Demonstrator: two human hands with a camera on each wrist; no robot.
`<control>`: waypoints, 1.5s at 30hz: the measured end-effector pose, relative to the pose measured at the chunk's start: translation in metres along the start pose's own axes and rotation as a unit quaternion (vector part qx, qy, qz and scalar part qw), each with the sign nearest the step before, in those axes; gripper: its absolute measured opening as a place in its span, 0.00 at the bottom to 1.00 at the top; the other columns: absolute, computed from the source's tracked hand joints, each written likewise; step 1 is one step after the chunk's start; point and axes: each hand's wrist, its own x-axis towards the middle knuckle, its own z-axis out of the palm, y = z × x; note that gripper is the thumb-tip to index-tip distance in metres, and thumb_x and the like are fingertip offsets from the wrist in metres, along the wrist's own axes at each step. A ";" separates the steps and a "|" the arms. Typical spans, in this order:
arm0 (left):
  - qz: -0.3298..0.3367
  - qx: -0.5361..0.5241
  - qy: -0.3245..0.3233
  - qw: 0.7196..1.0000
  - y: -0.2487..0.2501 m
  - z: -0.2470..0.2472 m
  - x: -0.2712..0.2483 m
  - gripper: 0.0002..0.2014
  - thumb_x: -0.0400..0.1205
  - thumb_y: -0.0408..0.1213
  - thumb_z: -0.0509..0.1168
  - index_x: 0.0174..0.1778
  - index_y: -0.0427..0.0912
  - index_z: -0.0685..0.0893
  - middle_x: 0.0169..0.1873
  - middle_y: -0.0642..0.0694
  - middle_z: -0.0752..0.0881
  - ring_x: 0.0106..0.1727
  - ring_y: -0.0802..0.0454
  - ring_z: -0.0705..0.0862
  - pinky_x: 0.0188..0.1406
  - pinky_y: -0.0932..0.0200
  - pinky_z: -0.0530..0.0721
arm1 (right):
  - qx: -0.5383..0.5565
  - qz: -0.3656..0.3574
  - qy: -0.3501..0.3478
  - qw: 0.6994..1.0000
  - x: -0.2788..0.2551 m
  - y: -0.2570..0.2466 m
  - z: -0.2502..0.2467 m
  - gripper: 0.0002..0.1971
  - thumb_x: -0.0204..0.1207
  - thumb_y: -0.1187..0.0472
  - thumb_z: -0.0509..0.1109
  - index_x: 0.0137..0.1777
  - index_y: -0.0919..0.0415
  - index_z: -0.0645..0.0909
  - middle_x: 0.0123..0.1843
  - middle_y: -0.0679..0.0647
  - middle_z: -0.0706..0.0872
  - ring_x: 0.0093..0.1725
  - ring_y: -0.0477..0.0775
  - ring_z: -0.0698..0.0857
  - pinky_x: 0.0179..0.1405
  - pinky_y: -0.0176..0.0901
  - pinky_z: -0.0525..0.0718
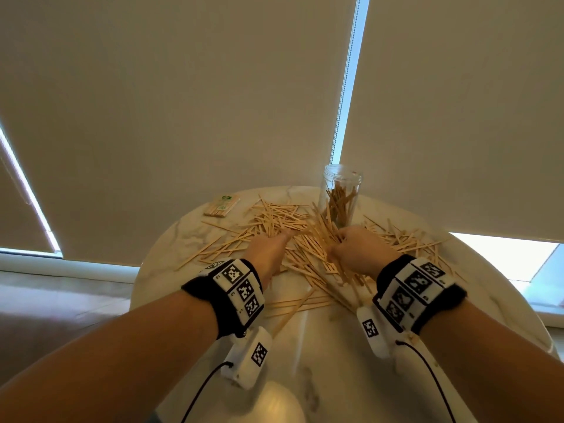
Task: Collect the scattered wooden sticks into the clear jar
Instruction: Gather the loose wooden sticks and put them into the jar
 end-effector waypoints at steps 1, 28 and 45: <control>0.011 0.002 -0.003 1.000 0.003 0.003 -0.001 0.35 0.80 0.64 0.67 0.65 0.32 0.81 0.37 0.43 0.81 0.33 0.49 0.78 0.38 0.55 0.76 | 0.028 -0.010 0.012 0.999 -0.002 0.000 -0.001 0.07 0.81 0.56 0.71 0.50 0.59 0.87 0.46 0.55 0.91 0.48 0.56 0.89 0.50 0.55 0.89; 0.114 -0.131 0.014 0.985 0.022 0.013 0.004 0.15 0.92 0.47 0.55 0.48 0.41 0.78 0.28 0.50 0.79 0.25 0.55 0.82 0.30 0.56 0.82 | 0.125 -0.194 0.113 0.967 -0.041 -0.010 -0.007 0.11 0.83 0.46 0.68 0.50 0.45 0.91 0.39 0.42 0.91 0.41 0.43 0.88 0.44 0.44 0.87; 0.177 -0.021 -0.175 0.968 0.022 0.022 -0.050 0.18 0.89 0.56 0.58 0.51 0.44 0.78 0.24 0.55 0.72 0.22 0.59 0.67 0.20 0.62 0.70 | 0.196 -0.143 0.187 0.952 -0.014 -0.028 -0.032 0.18 0.88 0.45 0.59 0.69 0.55 0.77 0.59 0.48 0.86 0.56 0.50 0.85 0.54 0.45 0.84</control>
